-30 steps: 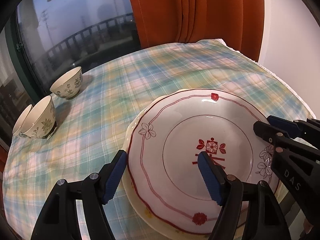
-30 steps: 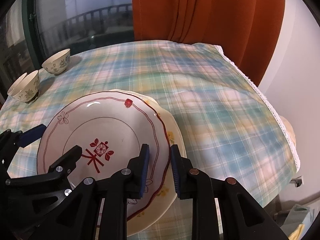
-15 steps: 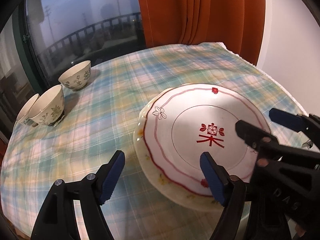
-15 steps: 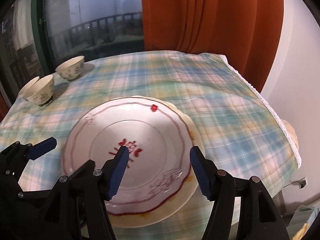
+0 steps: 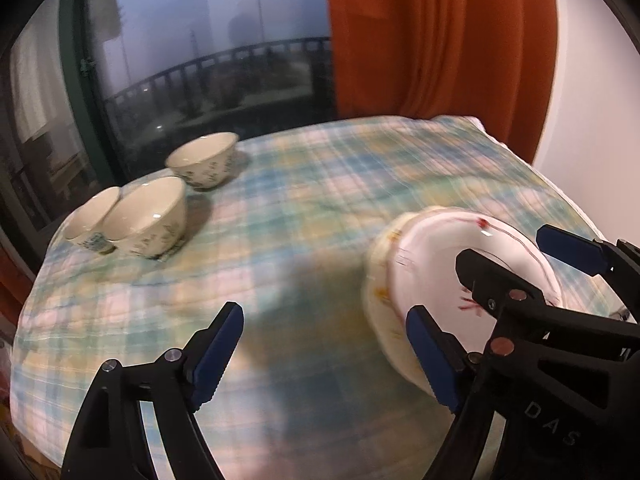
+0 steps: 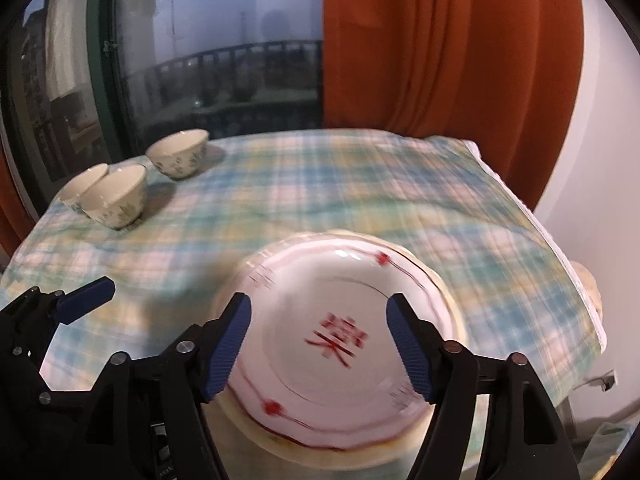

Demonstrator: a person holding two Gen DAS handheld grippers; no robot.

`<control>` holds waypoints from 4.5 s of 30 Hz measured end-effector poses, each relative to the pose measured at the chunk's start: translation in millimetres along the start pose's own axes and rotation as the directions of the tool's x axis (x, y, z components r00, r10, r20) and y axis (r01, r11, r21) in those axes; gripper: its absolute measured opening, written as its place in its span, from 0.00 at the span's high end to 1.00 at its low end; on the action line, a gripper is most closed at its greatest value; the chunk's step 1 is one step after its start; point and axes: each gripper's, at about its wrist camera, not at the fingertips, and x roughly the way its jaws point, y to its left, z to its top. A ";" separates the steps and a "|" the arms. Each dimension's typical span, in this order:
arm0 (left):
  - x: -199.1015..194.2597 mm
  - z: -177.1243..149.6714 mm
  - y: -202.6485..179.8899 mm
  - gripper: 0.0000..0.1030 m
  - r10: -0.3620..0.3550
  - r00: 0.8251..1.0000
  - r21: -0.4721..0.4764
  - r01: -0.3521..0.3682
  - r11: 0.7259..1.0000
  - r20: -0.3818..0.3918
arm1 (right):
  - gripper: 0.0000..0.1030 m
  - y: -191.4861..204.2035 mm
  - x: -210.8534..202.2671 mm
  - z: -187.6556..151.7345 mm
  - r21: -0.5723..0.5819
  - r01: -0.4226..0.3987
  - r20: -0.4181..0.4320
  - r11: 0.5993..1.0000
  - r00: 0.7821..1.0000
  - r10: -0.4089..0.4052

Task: Organize plates and bowls
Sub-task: 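Lower the red-rimmed plate onto the yellow-flower plates and open both grippers, then move both grippers to the wide grey-rimmed bowl and grip its rim, then carry the grey-rimmed bowl with both grippers beside the plate stack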

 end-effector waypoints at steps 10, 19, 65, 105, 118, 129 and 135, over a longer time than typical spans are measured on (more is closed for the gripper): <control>10.4 24.5 78.9 0.16 0.074 0.997 -0.072 -0.073 0.995 0.023 | 0.23 64.0 26.4 40.6 0.015 -0.068 0.005 0.998 0.998 0.068; 30.9 50.9 162.0 0.16 0.149 0.988 -0.175 -0.139 0.975 0.045 | 0.23 134.3 64.9 88.3 0.007 -0.169 0.017 0.986 0.986 0.168; 109.2 58.3 254.6 0.36 0.276 0.960 -0.341 -0.273 0.899 -0.040 | 0.47 229.7 183.5 137.5 -0.062 -0.204 -0.061 0.977 0.978 0.200; 74.9 16.5 177.2 0.69 0.119 0.992 -0.272 -0.129 0.954 -0.052 | 0.81 191.7 128.5 79.4 -0.102 -0.113 -0.107 0.988 0.989 0.102; 43.6 -5.2 128.0 0.69 0.098 0.995 -0.241 -0.101 0.965 -0.025 | 0.81 143.3 84.1 45.5 -0.063 -0.091 -0.073 0.994 0.994 0.086; 19.9 -28.3 93.0 0.69 0.075 0.997 -0.218 -0.074 0.973 -0.006 | 0.81 111.2 44.5 10.8 -0.026 -0.068 -0.045 0.997 0.997 0.067; 22.8 -35.7 85.7 0.69 0.088 0.996 -0.210 -0.090 0.974 -0.018 | 0.81 101.5 42.4 0.7 -0.002 -0.083 -0.058 0.997 0.995 0.082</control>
